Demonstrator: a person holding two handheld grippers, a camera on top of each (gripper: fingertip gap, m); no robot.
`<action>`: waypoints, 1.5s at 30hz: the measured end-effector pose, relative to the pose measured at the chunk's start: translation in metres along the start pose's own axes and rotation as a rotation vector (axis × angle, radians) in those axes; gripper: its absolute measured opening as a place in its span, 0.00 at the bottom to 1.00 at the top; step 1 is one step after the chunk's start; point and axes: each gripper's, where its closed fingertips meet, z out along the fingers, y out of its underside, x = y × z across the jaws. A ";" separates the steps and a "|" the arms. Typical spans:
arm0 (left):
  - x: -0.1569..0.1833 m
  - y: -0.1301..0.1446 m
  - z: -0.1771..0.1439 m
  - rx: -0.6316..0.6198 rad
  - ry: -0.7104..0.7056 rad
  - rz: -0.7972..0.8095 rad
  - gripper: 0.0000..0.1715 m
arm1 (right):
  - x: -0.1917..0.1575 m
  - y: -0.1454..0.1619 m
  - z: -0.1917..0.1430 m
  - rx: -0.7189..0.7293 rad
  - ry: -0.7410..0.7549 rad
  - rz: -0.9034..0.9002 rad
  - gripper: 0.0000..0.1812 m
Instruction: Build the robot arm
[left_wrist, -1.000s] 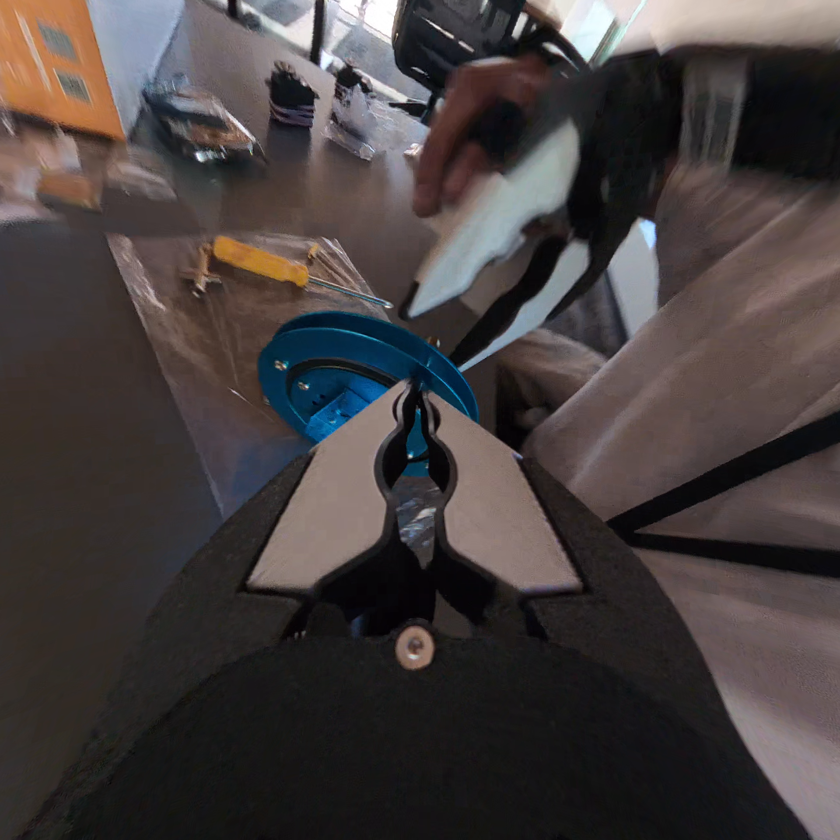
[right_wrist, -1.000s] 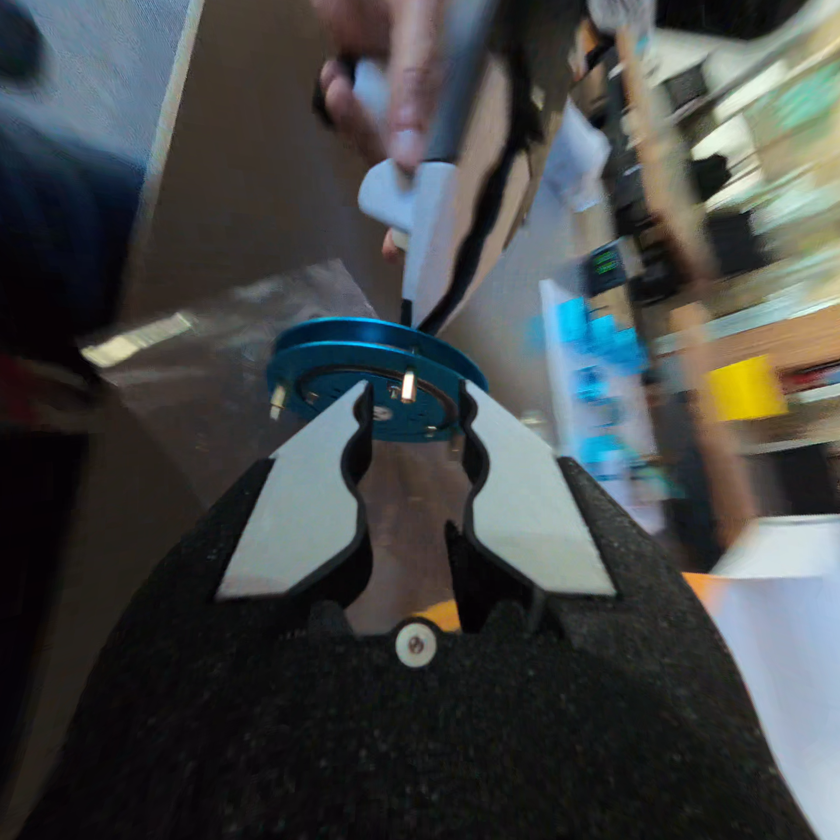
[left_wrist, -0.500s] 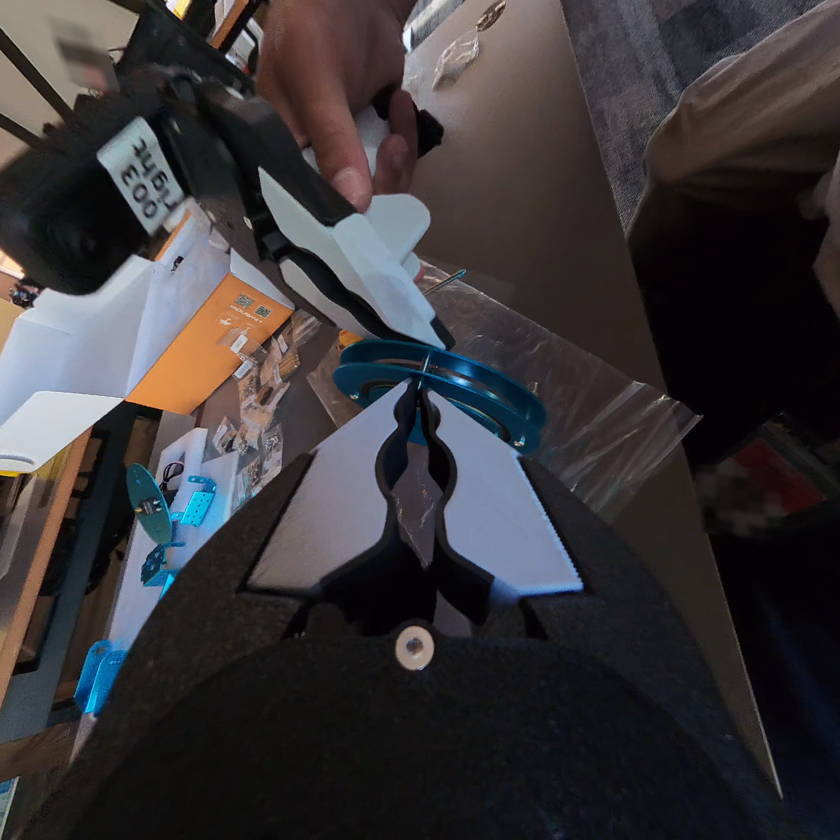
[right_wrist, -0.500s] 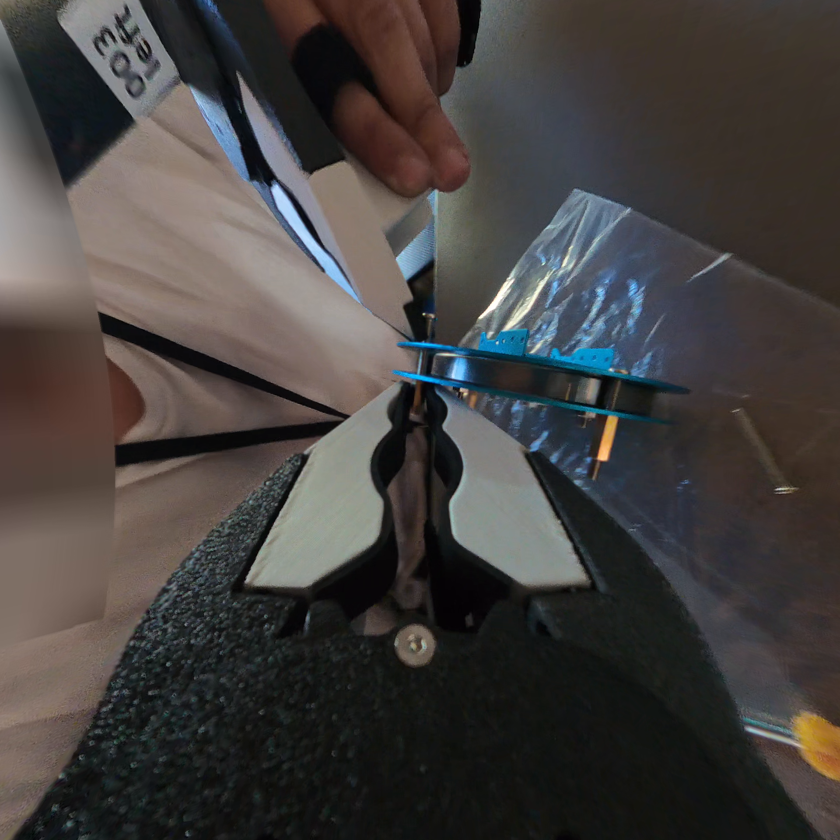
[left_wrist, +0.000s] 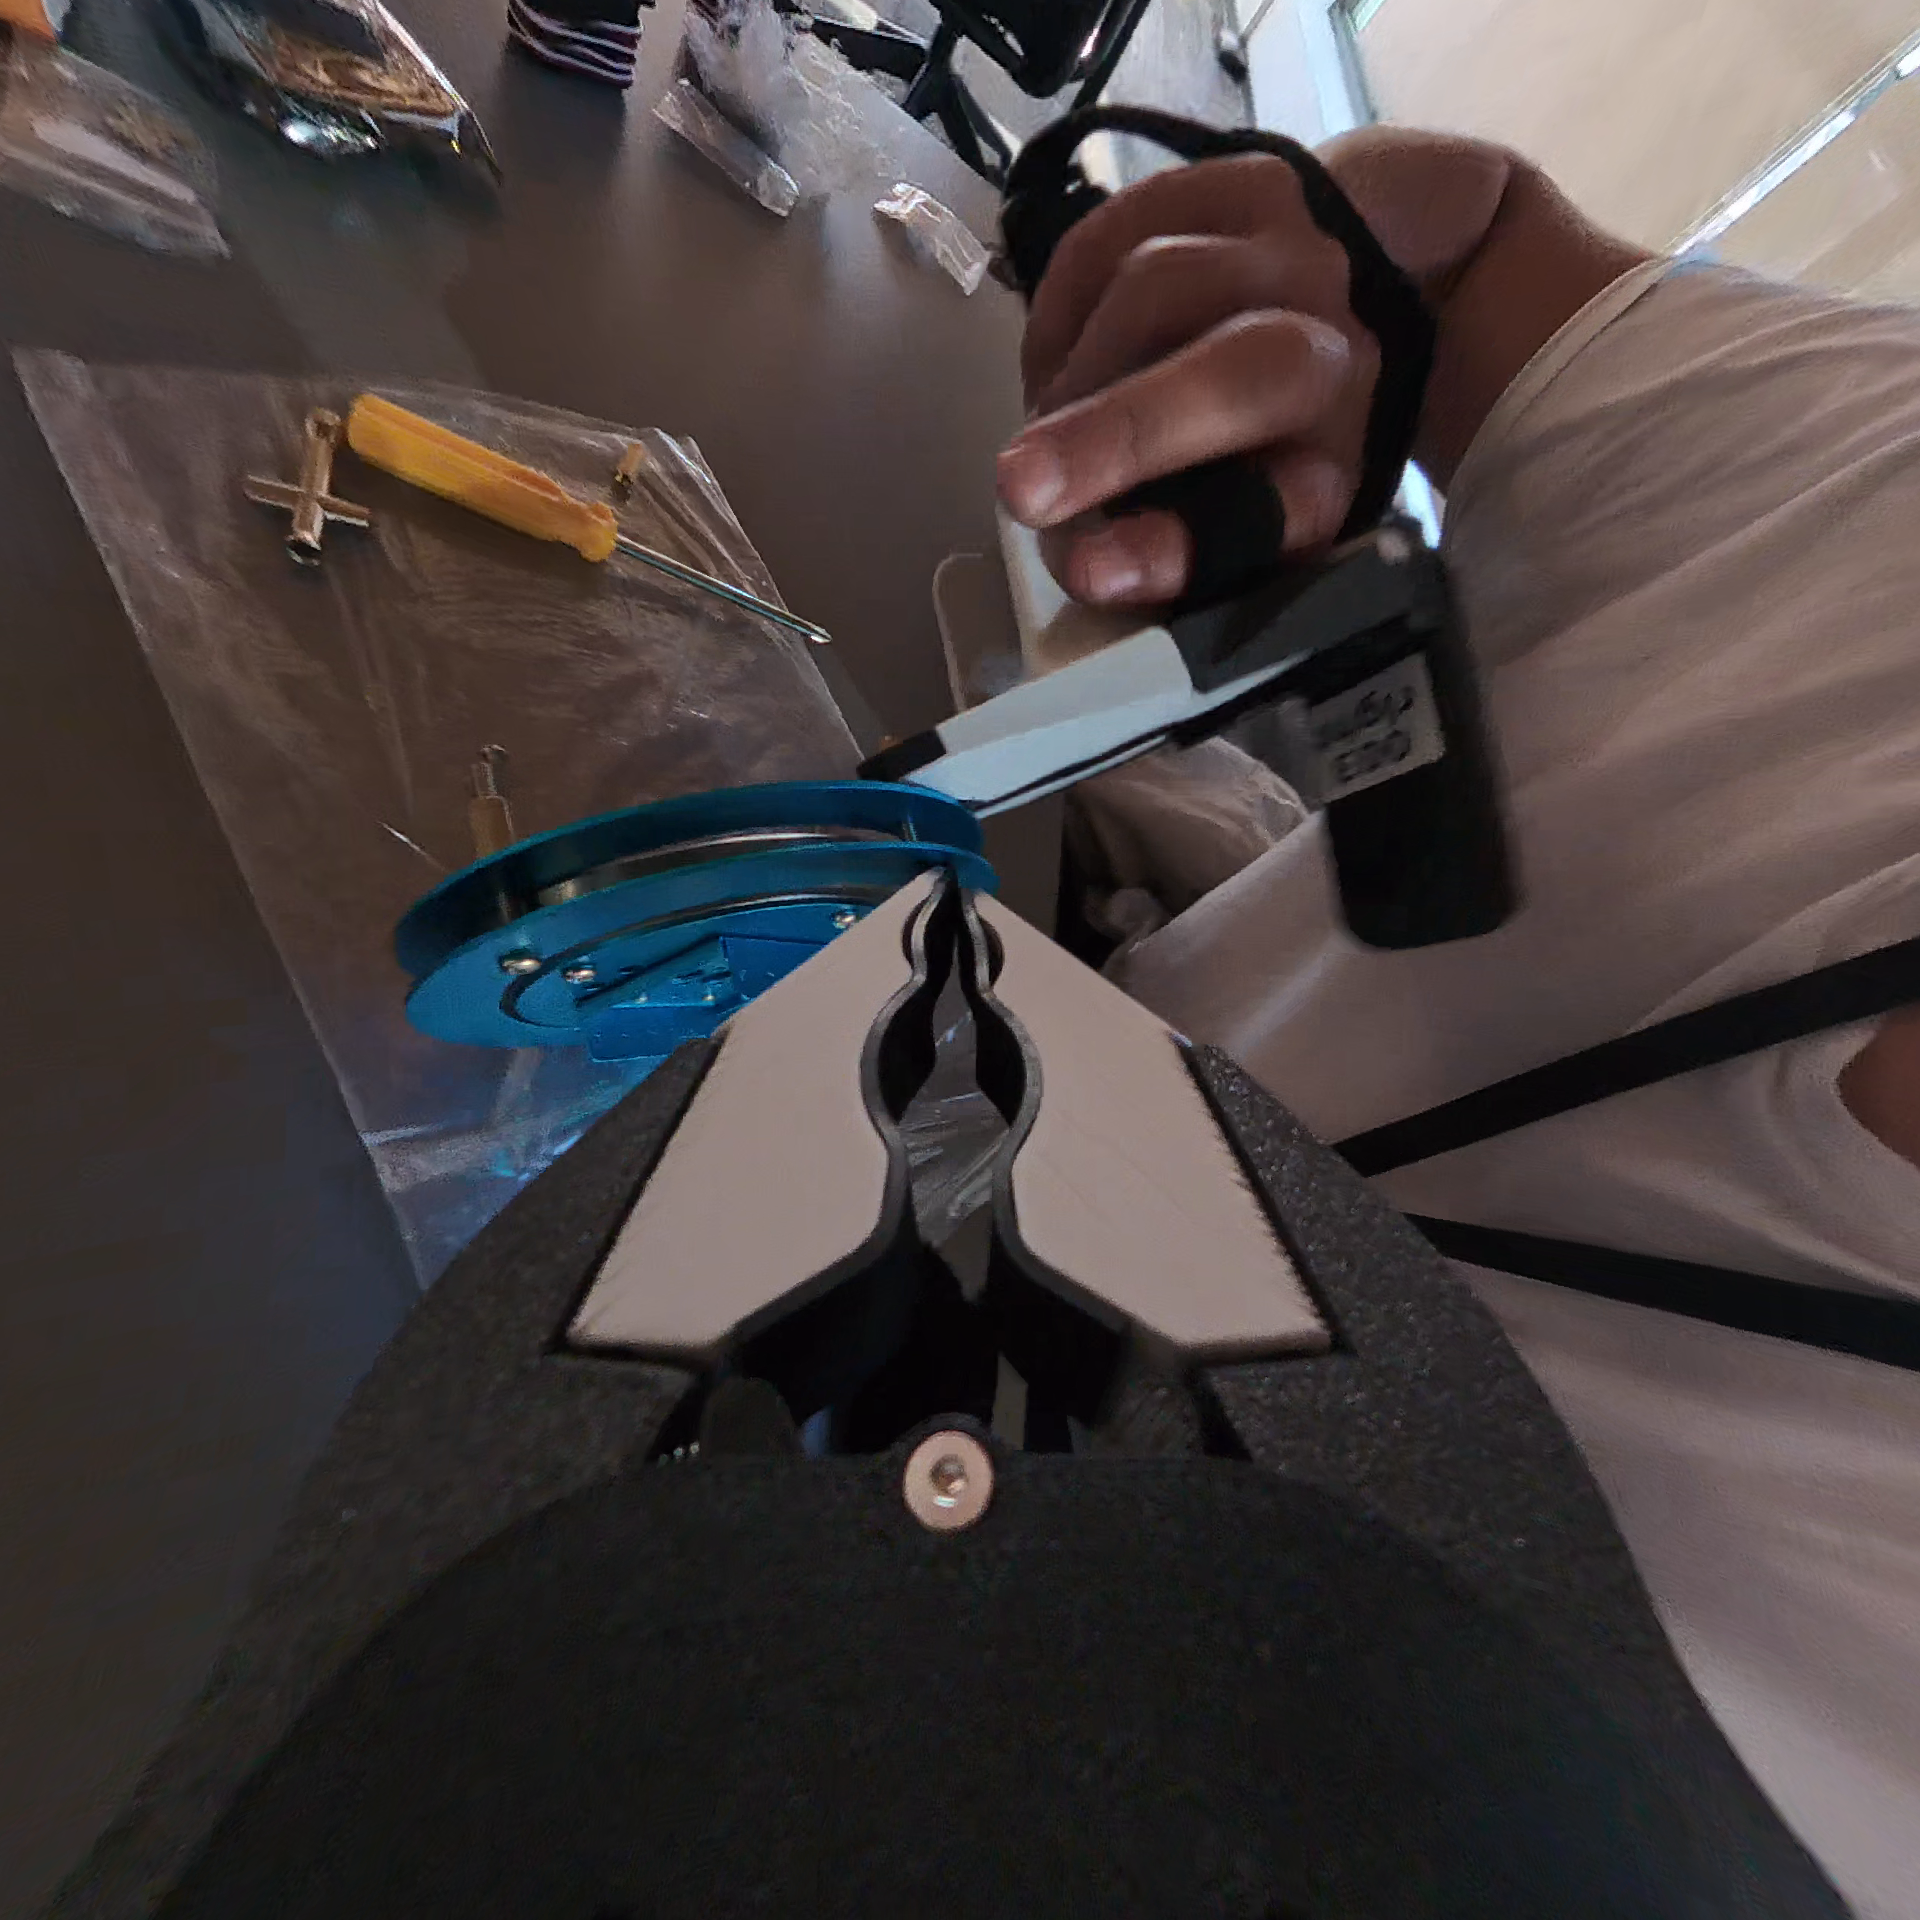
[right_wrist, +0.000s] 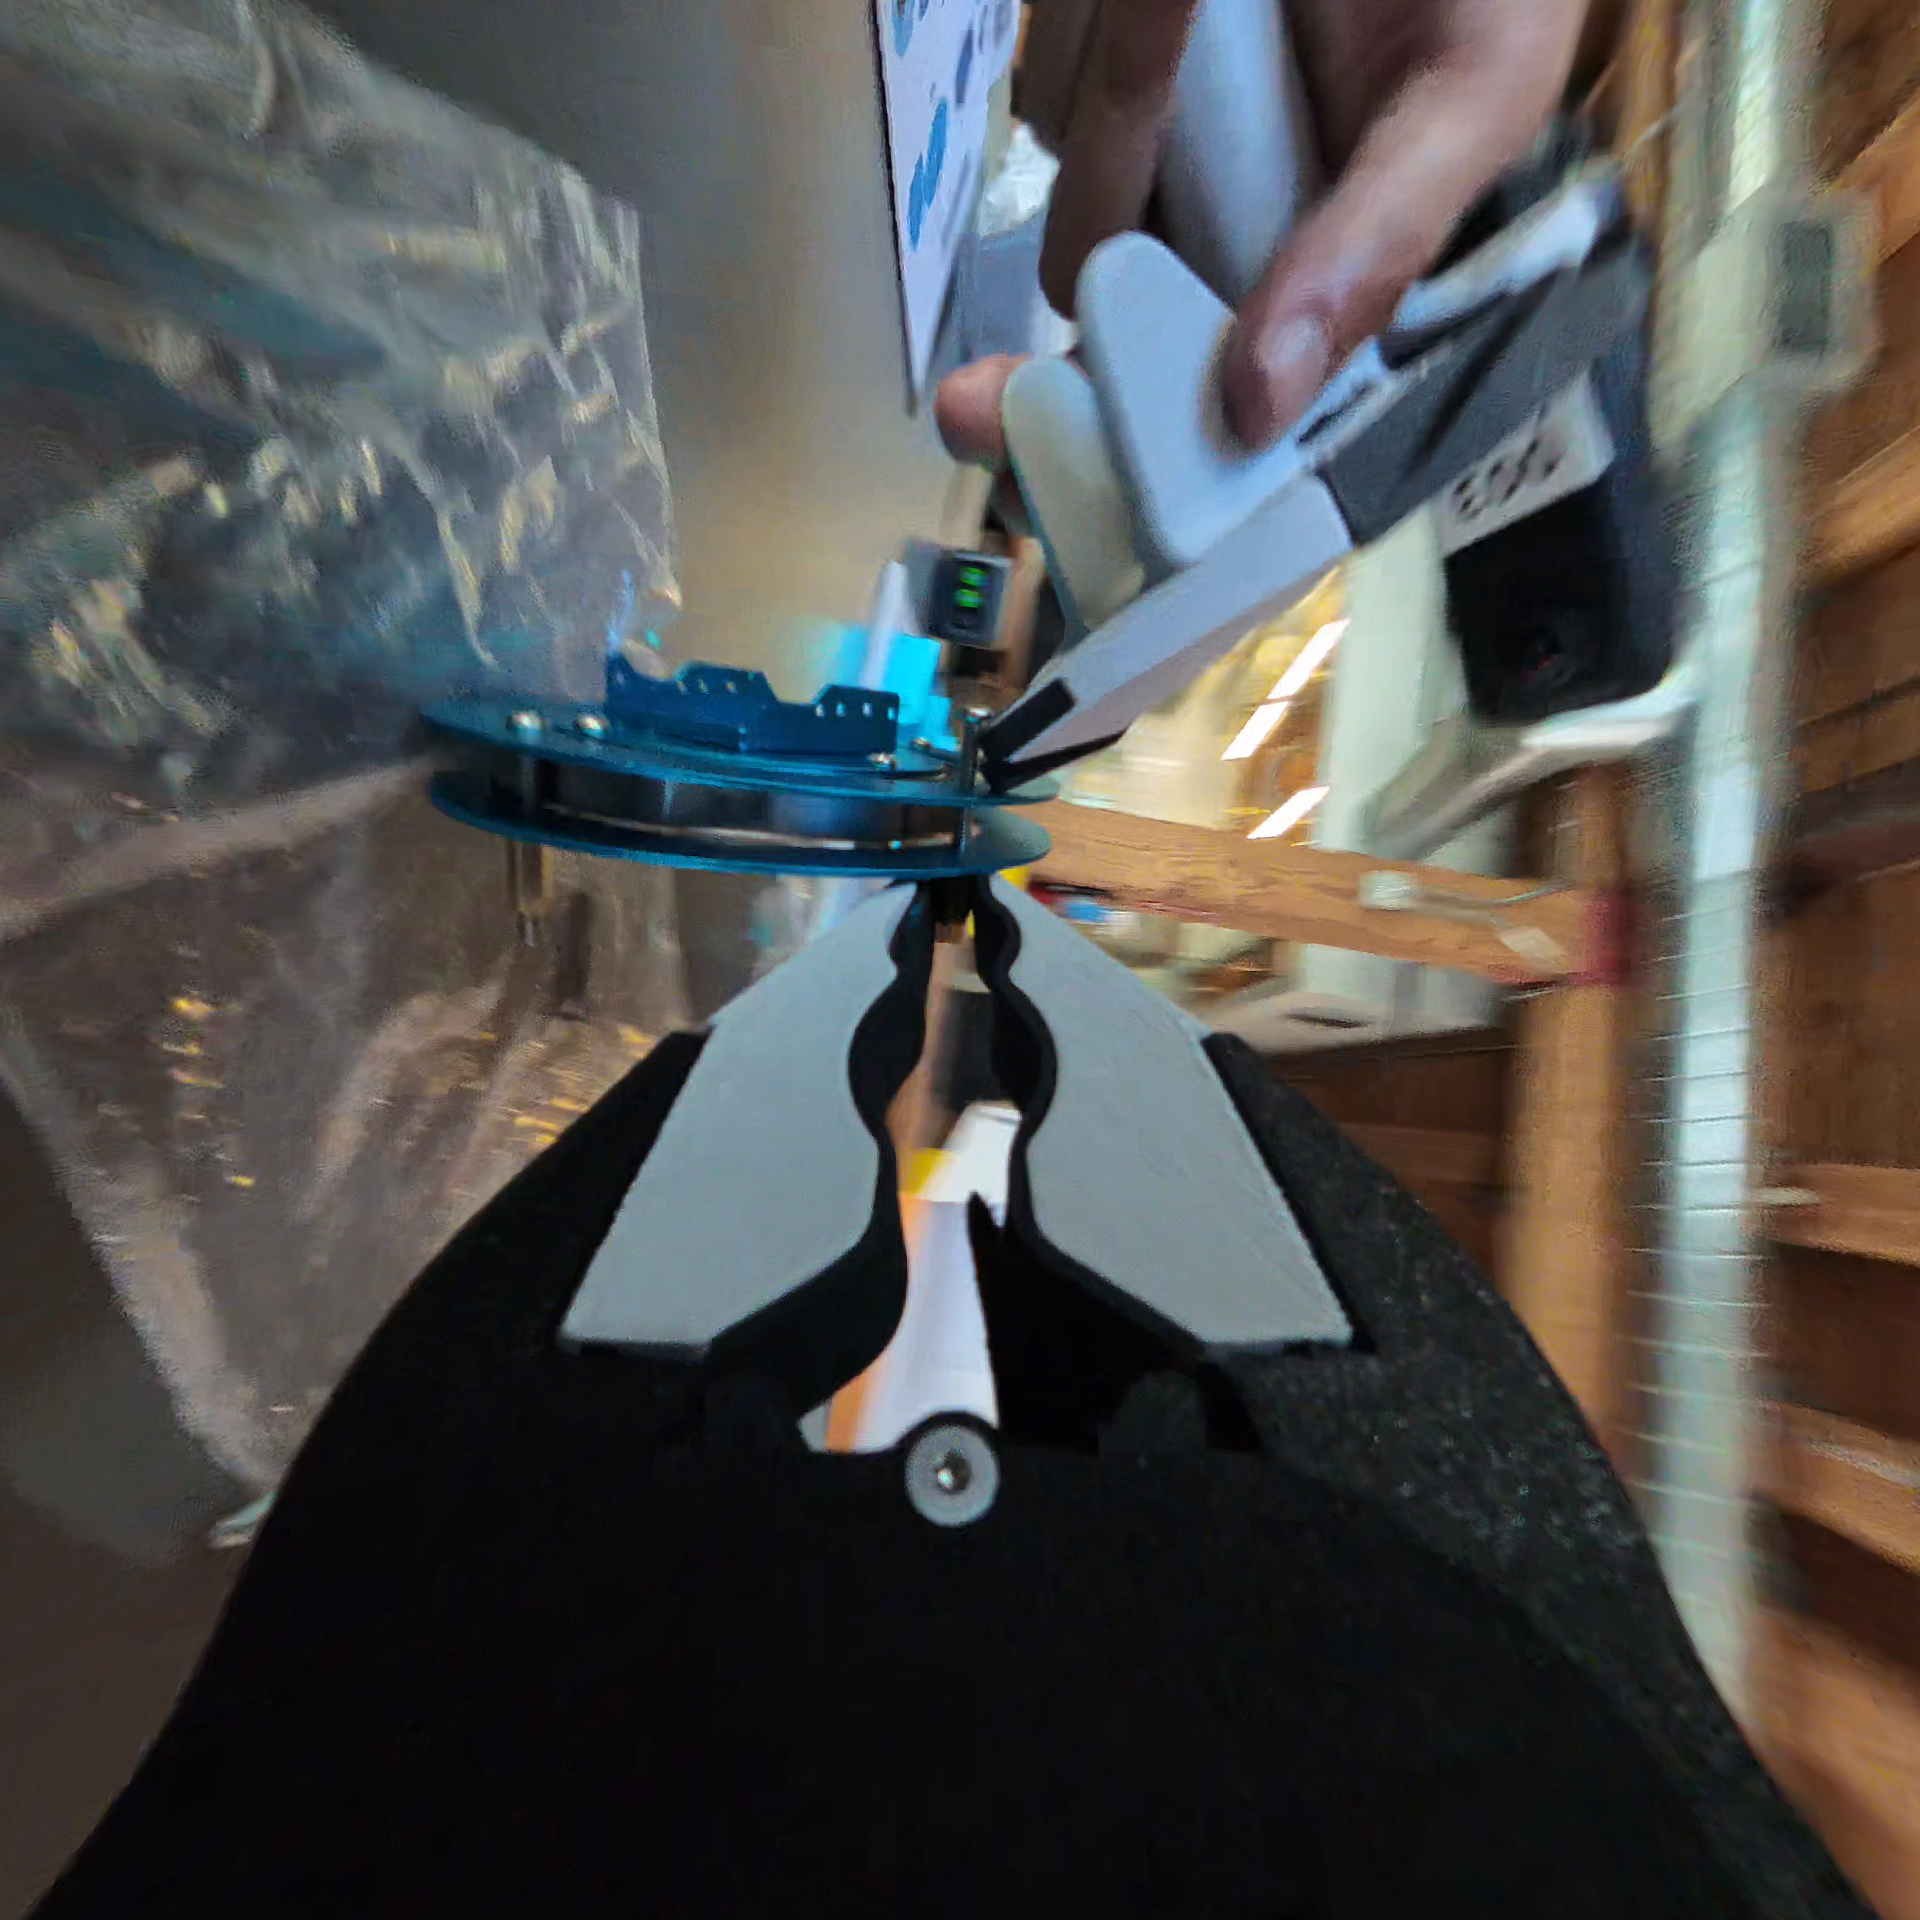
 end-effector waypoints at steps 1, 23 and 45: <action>0.000 -0.001 0.000 -0.001 -0.018 0.027 0.00 | -0.002 0.000 -0.001 0.020 -0.079 0.138 0.03; -0.035 0.006 -0.006 0.048 -0.138 0.113 0.00 | -0.008 -0.009 0.014 0.508 -1.136 1.864 0.14; -0.055 -0.005 -0.016 0.204 -0.424 0.403 0.00 | -0.004 -0.020 0.014 0.507 -1.025 1.804 0.10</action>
